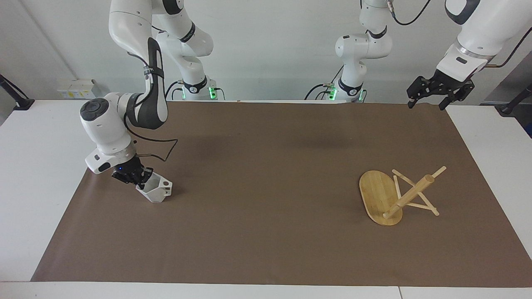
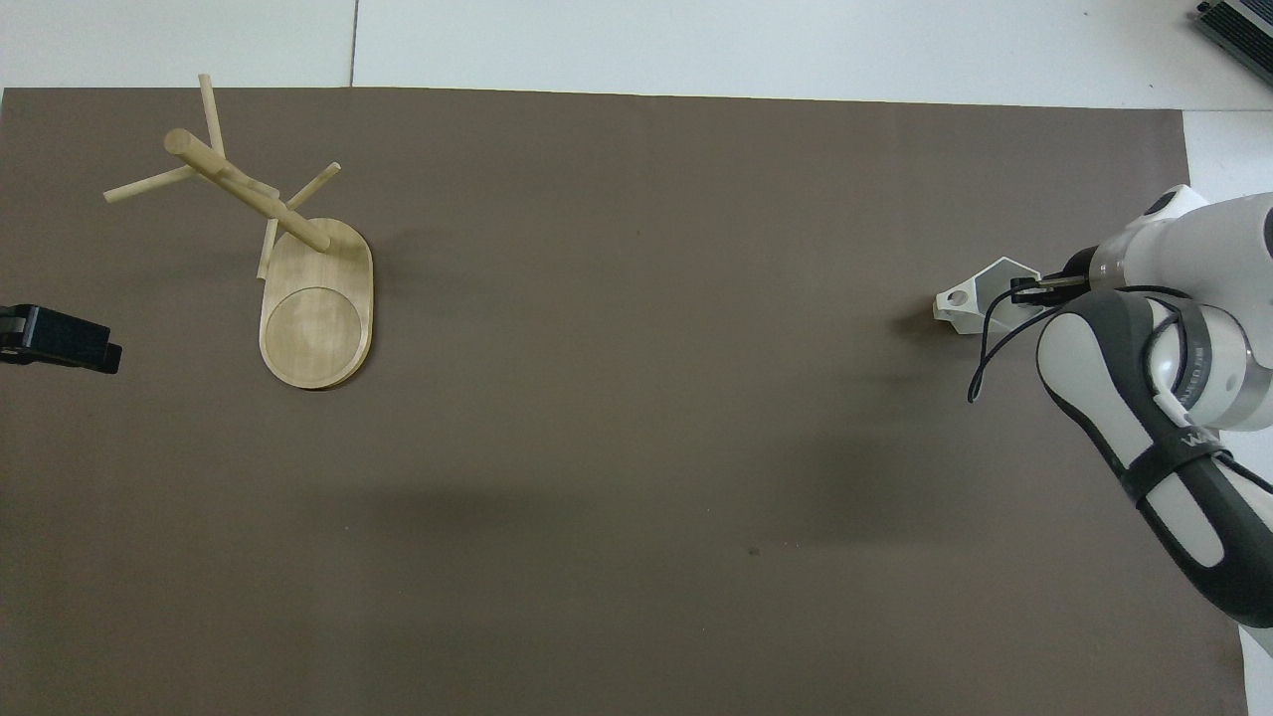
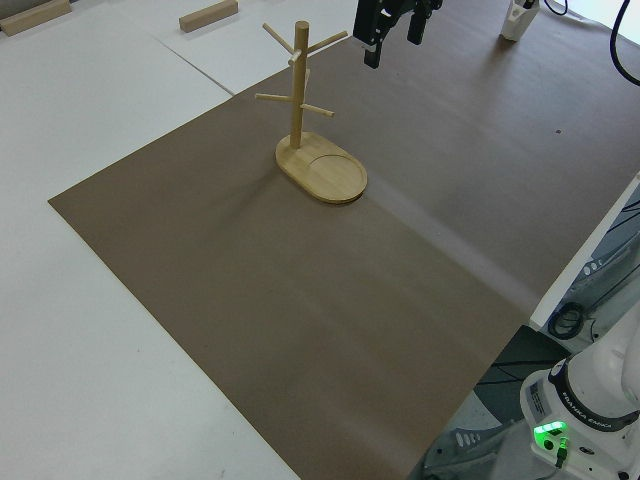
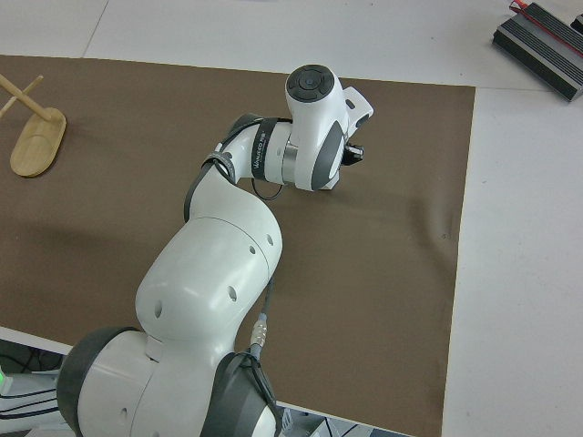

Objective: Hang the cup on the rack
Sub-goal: 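Lift the white cup with the right gripper and draw it back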

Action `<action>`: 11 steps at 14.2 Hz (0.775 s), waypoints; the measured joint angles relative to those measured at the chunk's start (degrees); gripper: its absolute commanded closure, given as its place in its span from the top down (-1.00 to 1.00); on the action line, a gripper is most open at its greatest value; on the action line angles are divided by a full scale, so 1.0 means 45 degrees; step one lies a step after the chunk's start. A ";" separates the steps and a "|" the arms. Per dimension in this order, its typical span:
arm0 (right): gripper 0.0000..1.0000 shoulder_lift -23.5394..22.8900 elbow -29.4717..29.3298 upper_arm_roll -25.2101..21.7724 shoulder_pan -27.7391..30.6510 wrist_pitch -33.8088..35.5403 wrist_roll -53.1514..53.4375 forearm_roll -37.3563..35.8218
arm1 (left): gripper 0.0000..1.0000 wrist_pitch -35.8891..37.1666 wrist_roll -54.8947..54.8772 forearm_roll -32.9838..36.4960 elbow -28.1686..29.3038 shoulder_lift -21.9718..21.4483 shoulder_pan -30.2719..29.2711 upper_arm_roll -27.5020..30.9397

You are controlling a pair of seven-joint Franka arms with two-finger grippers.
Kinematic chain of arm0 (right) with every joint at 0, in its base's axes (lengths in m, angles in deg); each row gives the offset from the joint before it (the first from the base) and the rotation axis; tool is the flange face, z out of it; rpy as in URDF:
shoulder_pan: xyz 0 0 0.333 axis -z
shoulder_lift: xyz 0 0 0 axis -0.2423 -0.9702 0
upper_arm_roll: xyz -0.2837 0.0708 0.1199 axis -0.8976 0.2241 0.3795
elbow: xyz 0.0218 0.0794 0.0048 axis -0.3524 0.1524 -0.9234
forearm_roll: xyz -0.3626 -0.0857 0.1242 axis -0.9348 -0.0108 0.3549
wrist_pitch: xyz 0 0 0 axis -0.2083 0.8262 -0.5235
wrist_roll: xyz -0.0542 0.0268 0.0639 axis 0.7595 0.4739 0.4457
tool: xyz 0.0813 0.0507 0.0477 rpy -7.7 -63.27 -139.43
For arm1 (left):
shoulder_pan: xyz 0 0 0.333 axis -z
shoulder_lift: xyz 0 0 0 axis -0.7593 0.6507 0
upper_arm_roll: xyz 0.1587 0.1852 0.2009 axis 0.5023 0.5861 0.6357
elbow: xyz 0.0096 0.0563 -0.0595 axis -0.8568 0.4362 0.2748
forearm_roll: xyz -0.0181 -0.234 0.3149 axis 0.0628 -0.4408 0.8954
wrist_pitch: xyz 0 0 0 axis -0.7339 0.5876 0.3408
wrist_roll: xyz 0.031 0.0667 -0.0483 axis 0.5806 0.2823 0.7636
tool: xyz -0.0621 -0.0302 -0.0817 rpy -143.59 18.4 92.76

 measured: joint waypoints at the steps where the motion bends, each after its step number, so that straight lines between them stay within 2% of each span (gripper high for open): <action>1: -1.00 0.0000 -0.0002 0.0000 0.0000 0.0000 0.0000 0.0000 | 1.00 0.0000 0.0000 0.0000 0.0000 0.0000 0.0000 0.0000; 4: -1.00 0.0019 -0.0230 0.0075 -0.0003 0.0372 0.0000 0.0000 | 1.00 0.0000 0.0000 0.0000 0.0000 0.0000 0.0000 0.0000; 11: -1.00 0.0448 -0.1969 0.0111 -0.0001 0.3054 0.0000 0.0000 | 1.00 0.0000 0.0000 0.0000 0.0000 0.0000 0.0000 0.0000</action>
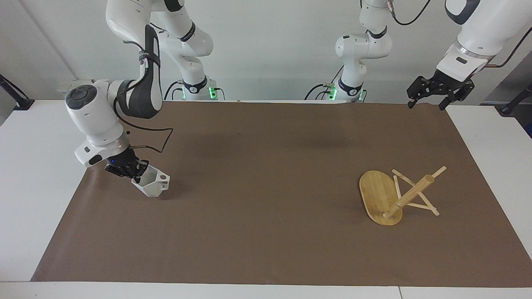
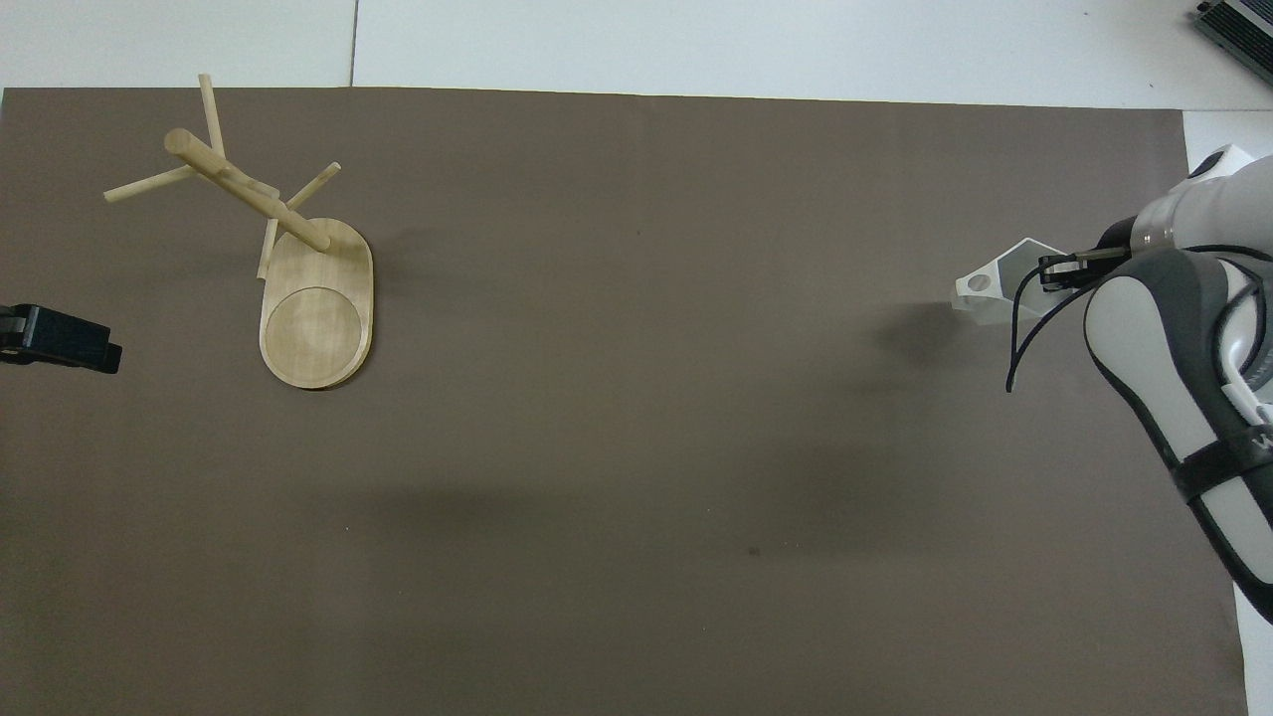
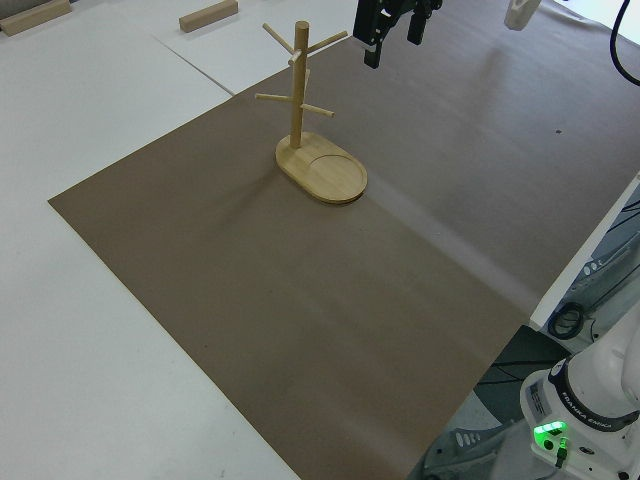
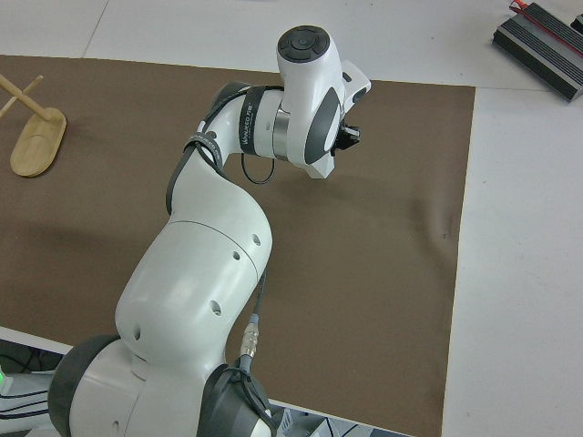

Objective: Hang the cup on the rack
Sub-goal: 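Lift the white cup with the right gripper and draw it back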

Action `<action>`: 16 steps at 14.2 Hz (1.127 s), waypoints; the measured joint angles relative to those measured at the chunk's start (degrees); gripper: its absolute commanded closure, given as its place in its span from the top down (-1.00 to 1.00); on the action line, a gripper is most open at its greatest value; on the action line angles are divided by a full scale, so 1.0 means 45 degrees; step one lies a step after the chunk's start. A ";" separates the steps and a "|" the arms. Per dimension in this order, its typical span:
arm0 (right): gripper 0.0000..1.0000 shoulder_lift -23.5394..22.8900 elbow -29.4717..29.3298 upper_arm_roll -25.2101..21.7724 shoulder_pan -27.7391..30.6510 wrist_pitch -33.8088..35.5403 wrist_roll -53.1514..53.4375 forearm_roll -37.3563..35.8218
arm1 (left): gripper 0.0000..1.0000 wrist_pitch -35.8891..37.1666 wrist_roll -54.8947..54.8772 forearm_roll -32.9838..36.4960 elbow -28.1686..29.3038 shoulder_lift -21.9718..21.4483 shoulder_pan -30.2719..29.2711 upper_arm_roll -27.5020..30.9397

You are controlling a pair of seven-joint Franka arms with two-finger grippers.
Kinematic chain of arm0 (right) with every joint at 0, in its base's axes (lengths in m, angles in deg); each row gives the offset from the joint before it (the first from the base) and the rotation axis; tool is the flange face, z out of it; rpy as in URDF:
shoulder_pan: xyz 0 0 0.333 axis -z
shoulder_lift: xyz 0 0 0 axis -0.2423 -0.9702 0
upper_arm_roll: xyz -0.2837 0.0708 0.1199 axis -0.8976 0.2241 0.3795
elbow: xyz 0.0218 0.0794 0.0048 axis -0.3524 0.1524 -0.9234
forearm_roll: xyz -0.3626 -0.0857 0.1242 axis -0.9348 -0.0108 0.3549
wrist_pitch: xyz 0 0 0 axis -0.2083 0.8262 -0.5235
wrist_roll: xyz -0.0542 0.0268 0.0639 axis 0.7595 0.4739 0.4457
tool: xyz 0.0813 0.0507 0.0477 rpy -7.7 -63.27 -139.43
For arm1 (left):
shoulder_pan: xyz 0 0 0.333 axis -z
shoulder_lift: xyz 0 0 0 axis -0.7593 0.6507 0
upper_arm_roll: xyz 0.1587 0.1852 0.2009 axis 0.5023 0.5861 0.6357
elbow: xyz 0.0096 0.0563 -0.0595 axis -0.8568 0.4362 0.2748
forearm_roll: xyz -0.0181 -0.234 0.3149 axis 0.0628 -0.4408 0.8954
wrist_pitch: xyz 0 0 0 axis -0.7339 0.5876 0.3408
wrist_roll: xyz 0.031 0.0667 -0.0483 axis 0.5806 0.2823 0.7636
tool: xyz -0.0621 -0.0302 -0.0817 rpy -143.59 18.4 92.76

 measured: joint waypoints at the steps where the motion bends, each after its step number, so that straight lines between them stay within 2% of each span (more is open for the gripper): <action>1: -1.00 0.0027 -0.0306 -0.0009 0.0001 0.0459 0.0000 0.0000 | 1.00 0.0000 0.0000 0.0000 0.0000 0.0000 0.0000 0.0000; 6: -1.00 0.0417 -0.1700 -0.0033 0.0008 0.2722 0.0170 0.0000 | 1.00 0.0000 0.0000 0.0000 0.0000 0.0000 0.0000 0.0000; 16: -1.00 0.1742 -0.3173 -0.0108 0.0023 0.5827 0.0379 -0.0005 | 1.00 0.0000 0.0000 0.0000 0.0000 0.0000 0.0000 0.0000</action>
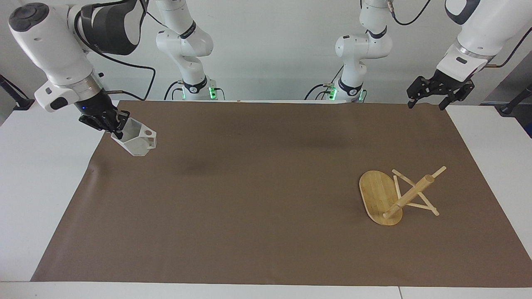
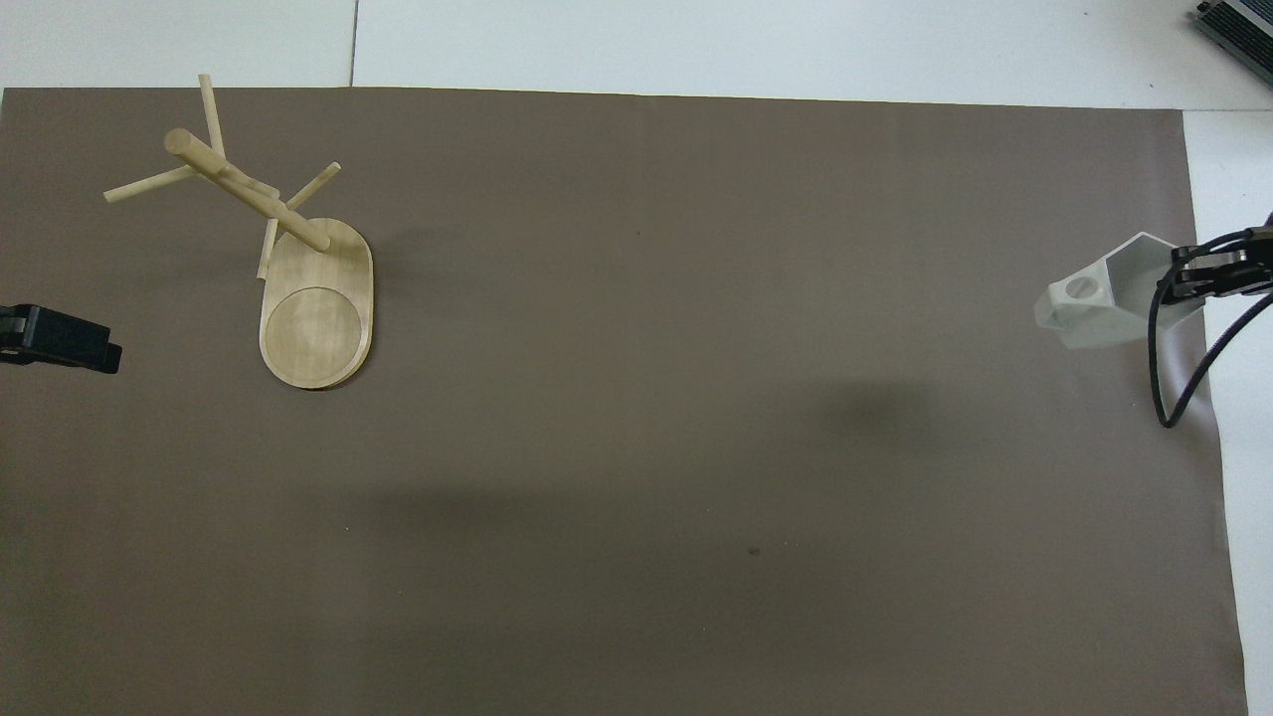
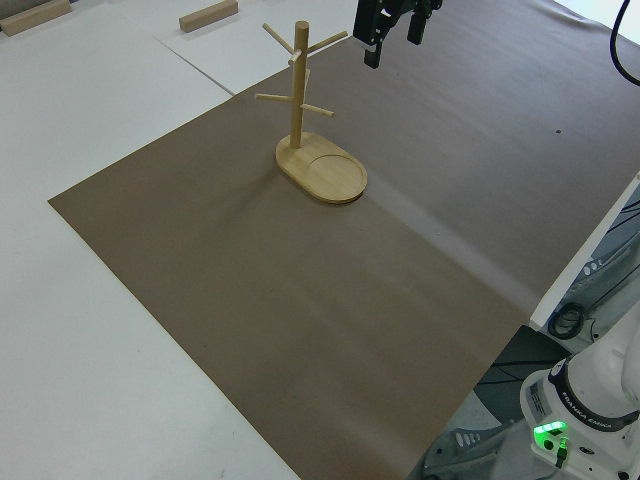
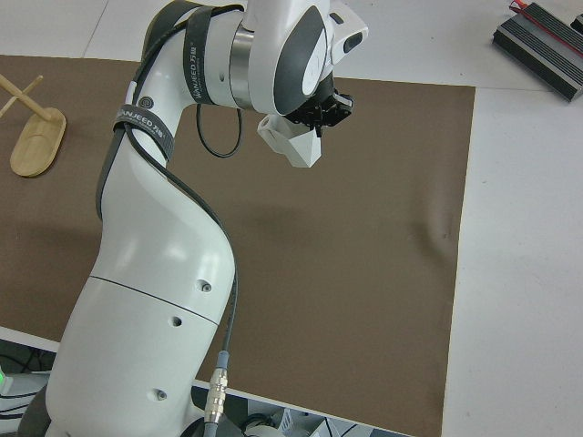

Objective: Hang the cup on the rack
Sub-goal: 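Lift the white cup with the right gripper and draw it back, then carry the cup with the right gripper while the left gripper reaches forward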

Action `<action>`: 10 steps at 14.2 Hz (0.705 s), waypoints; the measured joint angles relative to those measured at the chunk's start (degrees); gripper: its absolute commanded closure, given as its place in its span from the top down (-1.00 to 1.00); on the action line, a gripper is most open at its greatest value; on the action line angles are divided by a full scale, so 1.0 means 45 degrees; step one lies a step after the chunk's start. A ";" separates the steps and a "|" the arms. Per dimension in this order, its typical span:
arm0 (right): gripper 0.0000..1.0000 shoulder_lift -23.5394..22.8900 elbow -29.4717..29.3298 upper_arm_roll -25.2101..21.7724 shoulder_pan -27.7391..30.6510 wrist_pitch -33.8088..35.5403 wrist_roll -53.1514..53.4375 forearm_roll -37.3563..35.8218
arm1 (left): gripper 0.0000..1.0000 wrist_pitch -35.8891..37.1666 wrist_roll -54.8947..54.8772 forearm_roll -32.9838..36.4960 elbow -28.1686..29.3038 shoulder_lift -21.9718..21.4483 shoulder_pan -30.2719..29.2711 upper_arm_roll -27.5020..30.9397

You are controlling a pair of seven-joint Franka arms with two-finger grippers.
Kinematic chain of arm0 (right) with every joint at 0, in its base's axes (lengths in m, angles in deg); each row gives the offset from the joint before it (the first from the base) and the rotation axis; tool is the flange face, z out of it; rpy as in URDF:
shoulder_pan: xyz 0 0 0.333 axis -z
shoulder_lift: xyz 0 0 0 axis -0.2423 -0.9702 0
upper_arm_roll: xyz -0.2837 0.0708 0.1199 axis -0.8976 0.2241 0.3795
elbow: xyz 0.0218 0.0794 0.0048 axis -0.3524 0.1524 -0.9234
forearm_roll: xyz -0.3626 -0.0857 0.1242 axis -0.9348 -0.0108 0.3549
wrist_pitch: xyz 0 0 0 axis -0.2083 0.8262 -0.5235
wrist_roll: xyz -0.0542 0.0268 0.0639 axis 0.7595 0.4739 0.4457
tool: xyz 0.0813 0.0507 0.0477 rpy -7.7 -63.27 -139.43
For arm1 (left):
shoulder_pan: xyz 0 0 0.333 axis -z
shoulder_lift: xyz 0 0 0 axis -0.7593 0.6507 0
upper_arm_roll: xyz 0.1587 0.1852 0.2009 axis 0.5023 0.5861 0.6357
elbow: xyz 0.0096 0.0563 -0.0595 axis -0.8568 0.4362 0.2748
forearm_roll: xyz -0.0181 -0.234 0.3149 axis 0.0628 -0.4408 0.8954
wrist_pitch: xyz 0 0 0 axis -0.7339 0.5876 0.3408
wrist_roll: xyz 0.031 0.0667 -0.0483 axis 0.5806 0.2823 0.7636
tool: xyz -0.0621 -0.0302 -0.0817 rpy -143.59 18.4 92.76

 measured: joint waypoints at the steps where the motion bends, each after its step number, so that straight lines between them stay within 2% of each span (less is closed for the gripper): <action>1: -1.00 0.0105 -0.0020 -0.0006 0.0001 0.0118 0.0018 0.0000 | 1.00 0.0000 0.0000 0.0000 0.0000 0.0000 0.0000 0.0000; 10: -1.00 0.0685 -0.0054 -0.0015 0.0038 0.0464 0.0342 -0.0001 | 1.00 0.0000 0.0000 0.0000 0.0000 0.0000 0.0000 0.0000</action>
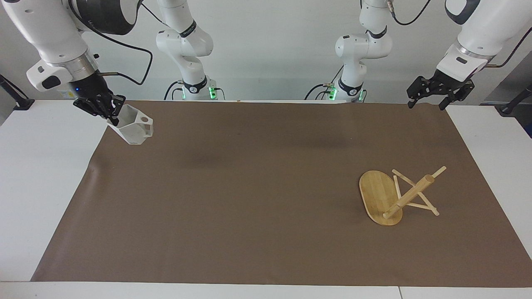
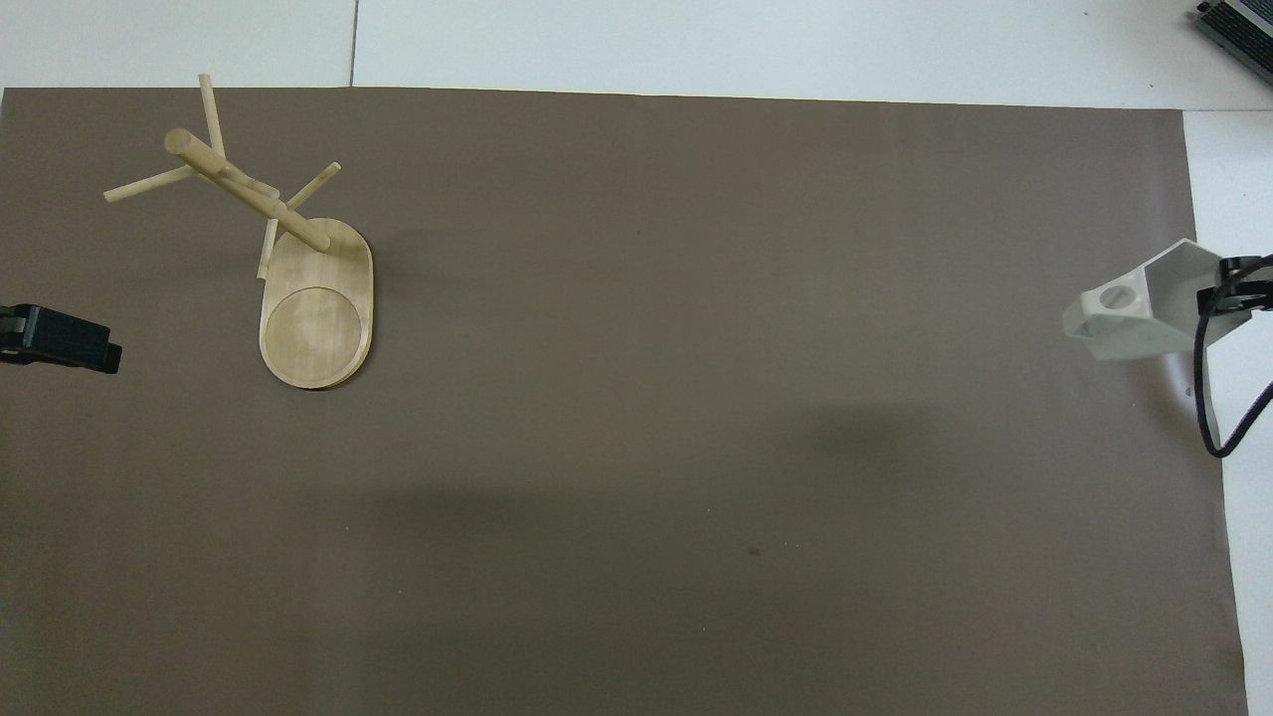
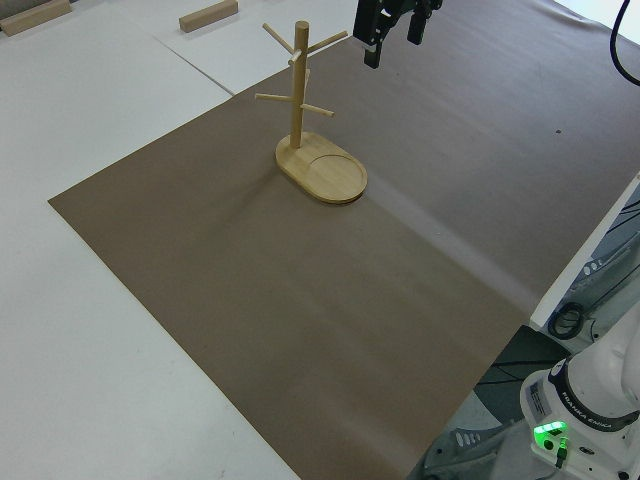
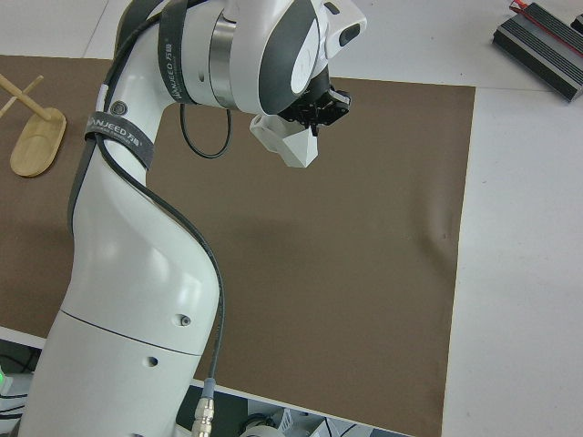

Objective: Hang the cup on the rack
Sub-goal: 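Carry the cup with the right gripper while the left gripper reaches forward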

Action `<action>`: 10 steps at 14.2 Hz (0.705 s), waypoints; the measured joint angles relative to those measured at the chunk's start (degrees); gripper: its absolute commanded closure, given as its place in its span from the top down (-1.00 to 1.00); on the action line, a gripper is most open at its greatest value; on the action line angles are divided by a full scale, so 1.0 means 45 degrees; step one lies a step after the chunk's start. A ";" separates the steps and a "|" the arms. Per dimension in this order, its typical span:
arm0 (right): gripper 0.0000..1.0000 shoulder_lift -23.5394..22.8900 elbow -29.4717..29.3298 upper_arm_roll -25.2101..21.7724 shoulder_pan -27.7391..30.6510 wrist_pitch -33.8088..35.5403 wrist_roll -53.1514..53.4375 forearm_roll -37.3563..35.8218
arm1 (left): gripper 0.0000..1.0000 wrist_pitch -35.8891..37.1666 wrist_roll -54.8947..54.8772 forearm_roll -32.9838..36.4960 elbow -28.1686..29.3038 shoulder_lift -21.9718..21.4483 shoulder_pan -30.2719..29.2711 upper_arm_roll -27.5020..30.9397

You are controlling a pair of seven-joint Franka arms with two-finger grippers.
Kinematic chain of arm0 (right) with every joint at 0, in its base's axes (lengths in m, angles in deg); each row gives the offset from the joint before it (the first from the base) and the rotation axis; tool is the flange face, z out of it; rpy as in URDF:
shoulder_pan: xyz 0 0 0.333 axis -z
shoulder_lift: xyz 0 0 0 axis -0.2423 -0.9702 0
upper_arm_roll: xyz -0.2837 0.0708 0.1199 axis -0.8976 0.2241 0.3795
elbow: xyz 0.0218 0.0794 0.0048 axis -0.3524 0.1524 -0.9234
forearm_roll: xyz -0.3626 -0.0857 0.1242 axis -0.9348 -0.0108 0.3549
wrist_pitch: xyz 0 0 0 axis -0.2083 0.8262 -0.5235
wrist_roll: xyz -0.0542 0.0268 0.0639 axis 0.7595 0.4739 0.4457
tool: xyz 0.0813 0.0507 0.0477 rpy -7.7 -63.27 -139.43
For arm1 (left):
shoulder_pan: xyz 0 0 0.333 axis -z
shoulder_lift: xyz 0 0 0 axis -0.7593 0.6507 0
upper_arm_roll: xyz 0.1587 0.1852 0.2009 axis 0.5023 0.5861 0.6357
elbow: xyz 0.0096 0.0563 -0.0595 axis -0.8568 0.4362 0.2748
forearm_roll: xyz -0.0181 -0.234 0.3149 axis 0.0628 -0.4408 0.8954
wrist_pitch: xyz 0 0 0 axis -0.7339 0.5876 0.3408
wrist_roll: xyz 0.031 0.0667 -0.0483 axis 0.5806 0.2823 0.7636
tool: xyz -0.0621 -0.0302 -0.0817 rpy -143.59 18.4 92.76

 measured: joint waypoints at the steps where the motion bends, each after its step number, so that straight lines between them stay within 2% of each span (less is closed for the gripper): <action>1: -1.00 0.0027 0.0000 0.0056 -0.0003 0.0002 0.0262 0.0000 | 1.00 0.0000 0.0000 0.0000 0.0000 0.0000 0.0000 0.0000; 5: -1.00 0.0050 0.0000 0.0732 -0.0036 0.0259 0.0654 0.0141 | 1.00 0.0000 0.0000 0.0000 0.0000 0.0000 0.0000 0.0000; 10: -1.00 0.0055 0.0001 0.1026 -0.0060 0.0314 0.0899 0.2591 | 1.00 0.0000 0.0000 0.0000 0.0000 0.0000 0.0000 -0.0004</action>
